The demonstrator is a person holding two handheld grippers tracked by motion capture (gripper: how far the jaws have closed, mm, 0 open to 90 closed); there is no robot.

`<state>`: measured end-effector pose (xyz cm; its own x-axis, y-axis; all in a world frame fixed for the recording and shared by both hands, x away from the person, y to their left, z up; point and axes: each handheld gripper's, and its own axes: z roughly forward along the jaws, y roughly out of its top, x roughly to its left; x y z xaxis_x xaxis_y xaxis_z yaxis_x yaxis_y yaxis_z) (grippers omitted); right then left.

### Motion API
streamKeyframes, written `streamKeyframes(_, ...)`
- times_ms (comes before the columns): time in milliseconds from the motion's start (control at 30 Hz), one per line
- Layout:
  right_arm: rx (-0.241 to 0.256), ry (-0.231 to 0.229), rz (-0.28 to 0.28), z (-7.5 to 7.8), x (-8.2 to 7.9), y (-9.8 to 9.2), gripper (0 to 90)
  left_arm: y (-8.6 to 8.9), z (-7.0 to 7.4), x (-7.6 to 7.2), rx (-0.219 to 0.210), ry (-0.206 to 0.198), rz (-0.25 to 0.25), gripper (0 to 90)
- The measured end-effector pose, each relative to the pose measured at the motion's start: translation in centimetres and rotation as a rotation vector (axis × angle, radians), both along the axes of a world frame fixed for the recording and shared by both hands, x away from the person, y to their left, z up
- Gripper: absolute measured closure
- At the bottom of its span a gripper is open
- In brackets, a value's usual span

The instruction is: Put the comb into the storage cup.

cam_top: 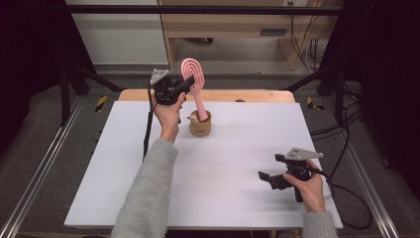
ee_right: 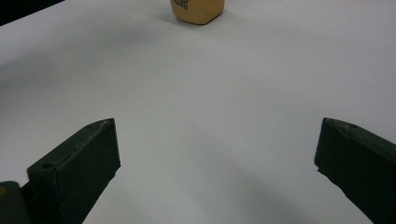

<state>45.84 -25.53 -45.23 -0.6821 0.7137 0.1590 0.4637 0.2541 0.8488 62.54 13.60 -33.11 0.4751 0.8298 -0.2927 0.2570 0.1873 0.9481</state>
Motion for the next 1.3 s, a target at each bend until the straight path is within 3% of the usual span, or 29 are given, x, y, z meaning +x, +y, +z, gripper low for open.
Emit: streamKeyframes(1300,-0.003,0.001,0.002,0.0,0.0,0.0,0.5,0.1,-3.3,0.7,-0.015,0.052,0.004,64.0)
